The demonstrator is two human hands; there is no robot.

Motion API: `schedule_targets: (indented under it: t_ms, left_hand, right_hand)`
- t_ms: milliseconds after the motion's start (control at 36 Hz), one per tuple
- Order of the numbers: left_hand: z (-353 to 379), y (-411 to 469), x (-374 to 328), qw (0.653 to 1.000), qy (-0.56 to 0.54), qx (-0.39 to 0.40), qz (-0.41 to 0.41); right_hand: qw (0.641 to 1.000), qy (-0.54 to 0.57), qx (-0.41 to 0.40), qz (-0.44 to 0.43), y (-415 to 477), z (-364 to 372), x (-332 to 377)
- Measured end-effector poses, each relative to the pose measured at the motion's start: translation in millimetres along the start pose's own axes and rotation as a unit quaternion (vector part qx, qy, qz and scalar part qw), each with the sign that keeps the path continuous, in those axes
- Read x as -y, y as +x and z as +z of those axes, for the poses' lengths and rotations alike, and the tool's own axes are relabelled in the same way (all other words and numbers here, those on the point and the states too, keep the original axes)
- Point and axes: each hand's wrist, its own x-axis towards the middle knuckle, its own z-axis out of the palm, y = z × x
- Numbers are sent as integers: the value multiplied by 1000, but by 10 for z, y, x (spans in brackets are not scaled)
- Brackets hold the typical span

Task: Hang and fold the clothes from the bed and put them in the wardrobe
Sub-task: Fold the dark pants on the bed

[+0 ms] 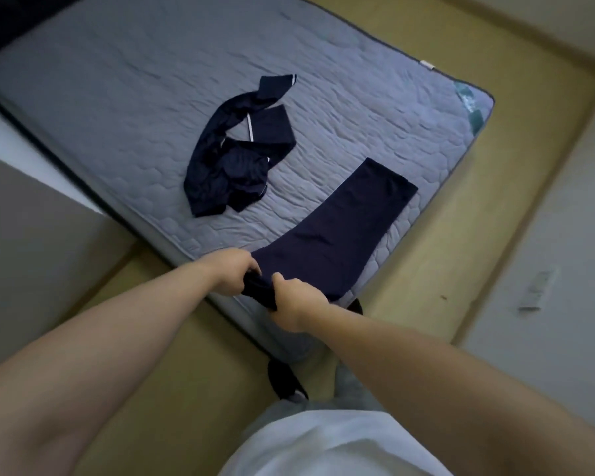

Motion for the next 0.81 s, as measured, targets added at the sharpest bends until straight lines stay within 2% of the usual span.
schedule_targets:
  t_ms: [139,278,417,639,722,806]
  left_hand:
    - [150,-96,177,999,-20,21,-39]
    - [299,-39,173,999,19,23,-35]
    - [369,266,-11,997,44,53,-29]
    - [322,1206,-480,996,28,80,-26]
    - [194,1697,-664,992,30,111,-45]
    - [91,2244,-806,985,41,150,-78]
  right_hand:
    - [996,49,69,-16,7,66,160]
    - [988,13,153,-28,58,-33,54]
    - [993,-27,116,21,311,-290,-379]
    - [986,71,64,134,1172,-827,-1644]
    - [965,167,39,199,1538,-1080,-2298]
    - [911,304,0,279,1912,-1342,-3010]
